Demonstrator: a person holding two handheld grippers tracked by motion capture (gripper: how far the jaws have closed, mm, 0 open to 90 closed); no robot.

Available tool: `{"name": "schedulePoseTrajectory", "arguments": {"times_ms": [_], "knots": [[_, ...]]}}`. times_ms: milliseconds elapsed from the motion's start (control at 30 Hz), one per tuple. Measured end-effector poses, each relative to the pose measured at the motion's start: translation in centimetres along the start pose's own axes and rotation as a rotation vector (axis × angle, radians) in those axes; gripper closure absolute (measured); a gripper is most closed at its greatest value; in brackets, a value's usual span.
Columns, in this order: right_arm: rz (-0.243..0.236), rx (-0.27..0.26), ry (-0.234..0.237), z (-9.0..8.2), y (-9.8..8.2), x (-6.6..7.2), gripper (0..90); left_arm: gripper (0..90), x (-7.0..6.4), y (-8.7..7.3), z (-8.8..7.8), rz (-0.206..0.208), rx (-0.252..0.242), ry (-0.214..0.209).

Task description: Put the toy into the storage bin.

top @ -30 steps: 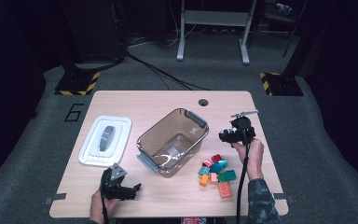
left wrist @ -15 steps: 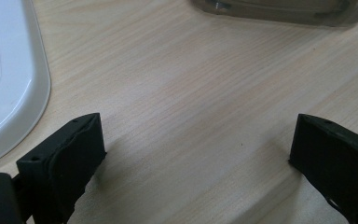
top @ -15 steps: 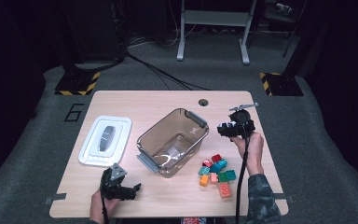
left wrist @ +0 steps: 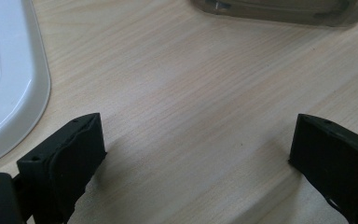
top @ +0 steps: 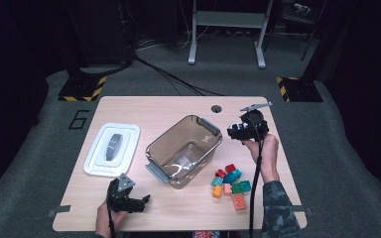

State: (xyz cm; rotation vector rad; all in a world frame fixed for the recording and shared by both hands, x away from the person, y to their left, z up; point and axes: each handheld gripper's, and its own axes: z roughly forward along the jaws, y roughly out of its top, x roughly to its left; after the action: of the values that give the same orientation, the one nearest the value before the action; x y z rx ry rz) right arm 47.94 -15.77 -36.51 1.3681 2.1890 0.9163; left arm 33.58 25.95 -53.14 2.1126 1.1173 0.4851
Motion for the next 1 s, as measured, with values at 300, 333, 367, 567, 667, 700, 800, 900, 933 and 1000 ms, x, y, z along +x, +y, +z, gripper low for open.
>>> {"name": "schedulePoseTrajectory", "arguments": {"times_ms": [300,333,367,567,667,700,800,900,933,1000], "knots": [[-0.058,-0.018,0.059,-0.4,1.6,2.9,24.4,2.9,0.0,0.0,0.0,0.000,0.000,0.000],[-0.068,-0.023,0.069,-0.4,1.8,3.3,24.5,2.9,0.0,0.0,0.0,0.000,0.000,0.000],[-0.071,-0.025,0.078,-0.4,2.0,3.6,24.4,2.9,0.0,0.0,0.0,0.000,0.000,0.000],[-0.111,-0.018,0.122,-0.1,2.4,5.4,24.4,3.0,0.0,0.0,0.0,0.000,0.000,0.000],[-0.136,-0.007,0.151,0.2,2.6,6.6,24.4,3.0,0.0,0.0,0.0,0.000,0.000,0.000],[-0.148,0.002,0.168,0.3,2.6,7.0,24.4,3.0,0.0,0.0,0.0,0.000,0.000,0.000],[-0.175,0.009,0.180,0.6,2.7,8.0,24.4,3.0,0.0,0.0,0.0,0.000,0.000,0.000],[-0.190,0.028,0.197,1.0,2.7,8.9,24.4,3.0,0.0,0.0,0.0,0.001,0.000,0.000],[-0.198,0.029,0.202,1.2,2.7,9.1,24.4,3.0,0.0,0.0,0.0,0.000,0.000,0.000],[-0.210,0.045,0.214,1.5,2.6,9.6,24.4,3.0,0.0,0.0,0.0,0.000,0.000,0.000]]}}
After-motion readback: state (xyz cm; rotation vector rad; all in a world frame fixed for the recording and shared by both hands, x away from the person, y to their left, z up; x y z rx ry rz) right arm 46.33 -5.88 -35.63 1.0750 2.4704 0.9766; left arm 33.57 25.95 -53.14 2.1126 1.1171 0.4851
